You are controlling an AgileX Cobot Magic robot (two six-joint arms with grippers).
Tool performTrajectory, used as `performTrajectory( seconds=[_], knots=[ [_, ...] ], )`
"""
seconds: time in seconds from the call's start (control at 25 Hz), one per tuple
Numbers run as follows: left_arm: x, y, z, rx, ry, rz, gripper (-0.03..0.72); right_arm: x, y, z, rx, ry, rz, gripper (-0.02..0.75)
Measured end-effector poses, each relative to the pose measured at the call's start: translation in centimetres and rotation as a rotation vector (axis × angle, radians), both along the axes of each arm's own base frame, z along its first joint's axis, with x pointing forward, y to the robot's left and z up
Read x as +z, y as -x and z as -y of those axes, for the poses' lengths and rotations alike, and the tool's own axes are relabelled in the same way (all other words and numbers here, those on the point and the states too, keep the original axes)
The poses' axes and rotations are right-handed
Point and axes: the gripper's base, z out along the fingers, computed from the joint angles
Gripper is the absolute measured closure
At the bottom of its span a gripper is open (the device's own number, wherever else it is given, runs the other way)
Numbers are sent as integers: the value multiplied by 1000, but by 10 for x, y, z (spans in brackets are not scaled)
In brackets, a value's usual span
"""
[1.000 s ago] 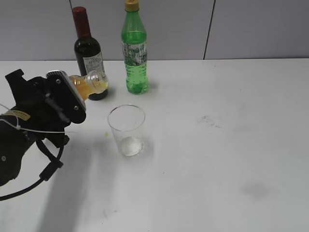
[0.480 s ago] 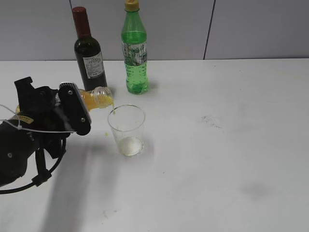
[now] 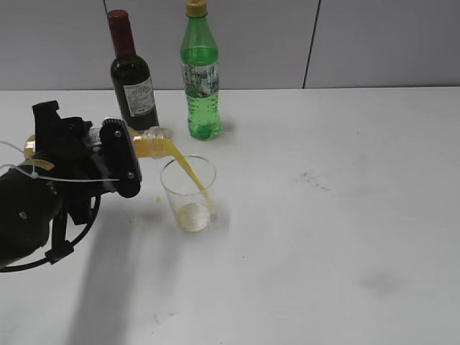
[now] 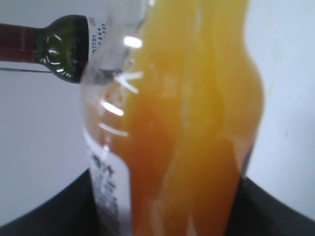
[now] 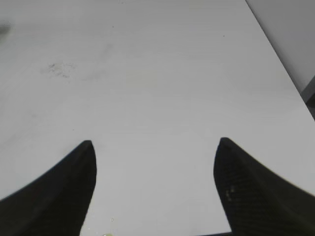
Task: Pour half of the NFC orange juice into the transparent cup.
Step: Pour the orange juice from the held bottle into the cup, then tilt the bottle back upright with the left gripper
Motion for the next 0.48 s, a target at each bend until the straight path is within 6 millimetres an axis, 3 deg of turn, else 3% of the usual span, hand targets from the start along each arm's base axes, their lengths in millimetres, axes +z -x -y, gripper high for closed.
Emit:
performTrajectory(
  seconds=[0.48],
  knots=[
    [0, 0, 0, -24, -59, 2, 210, 0, 0, 0, 1, 2, 0, 167]
  ],
)
